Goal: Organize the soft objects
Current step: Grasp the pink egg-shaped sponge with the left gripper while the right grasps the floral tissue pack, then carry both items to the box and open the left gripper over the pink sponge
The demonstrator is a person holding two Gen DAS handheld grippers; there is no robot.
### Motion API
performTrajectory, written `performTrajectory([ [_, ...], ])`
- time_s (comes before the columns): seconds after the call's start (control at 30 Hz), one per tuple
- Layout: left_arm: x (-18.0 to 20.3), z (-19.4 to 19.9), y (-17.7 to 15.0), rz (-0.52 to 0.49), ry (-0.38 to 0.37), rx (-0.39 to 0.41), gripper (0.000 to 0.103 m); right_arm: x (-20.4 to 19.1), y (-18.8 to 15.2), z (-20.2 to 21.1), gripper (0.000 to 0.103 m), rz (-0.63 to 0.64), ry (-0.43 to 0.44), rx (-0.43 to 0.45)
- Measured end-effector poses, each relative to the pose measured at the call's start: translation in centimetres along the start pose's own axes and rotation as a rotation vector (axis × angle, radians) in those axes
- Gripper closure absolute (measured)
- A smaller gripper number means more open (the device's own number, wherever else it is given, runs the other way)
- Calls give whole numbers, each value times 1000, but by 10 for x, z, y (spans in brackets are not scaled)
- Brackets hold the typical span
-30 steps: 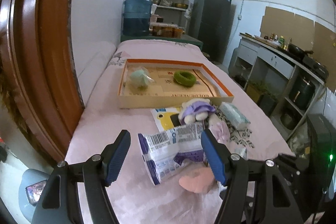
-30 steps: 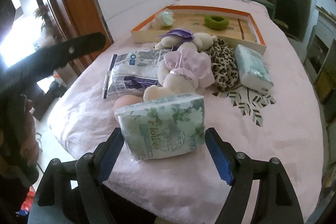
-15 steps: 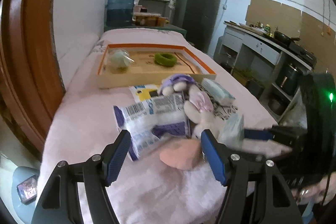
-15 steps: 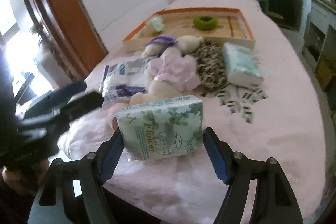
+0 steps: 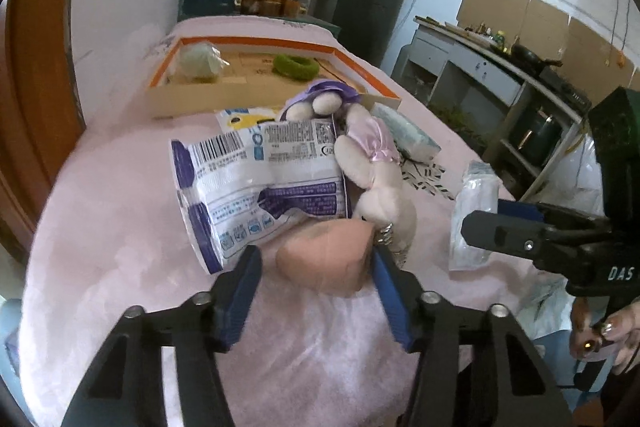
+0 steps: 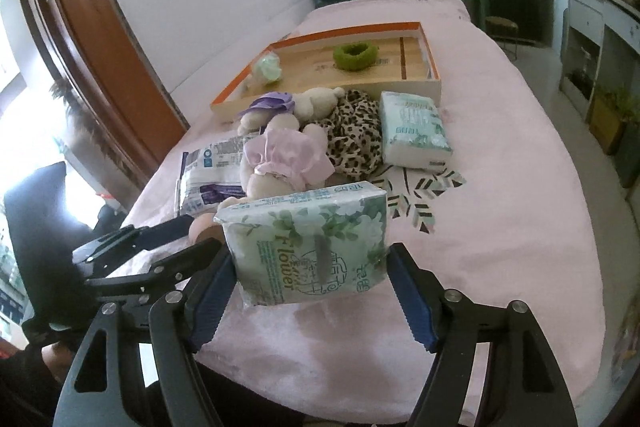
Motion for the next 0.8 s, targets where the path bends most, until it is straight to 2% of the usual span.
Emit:
performTrajectory([
  [0.07,-4,-2,-2,21,-38,-7,56,0,-2,-2,27,-4,2,-3],
  [0.2,-5,0,-5,20,-51,6,60,1,-2,-4,27,-14,7,-9],
  [0.47,1,20,1,-6,-49,67,60,1,1,-1,27,-11,8,-1],
  [0.8,4,38,25,-11,-24,114,60,-7,15,3,27,26,7,24],
])
Point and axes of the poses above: each gripper's, at about its wrist camera, not at the fingertips, and z roughly against the way its jaws point, x to its right, y to its top, the point moved 1 cm from there along -z, roughly the way its jaws point, and after that the axes turned 7 degrees about z, right-handed, at the moved point
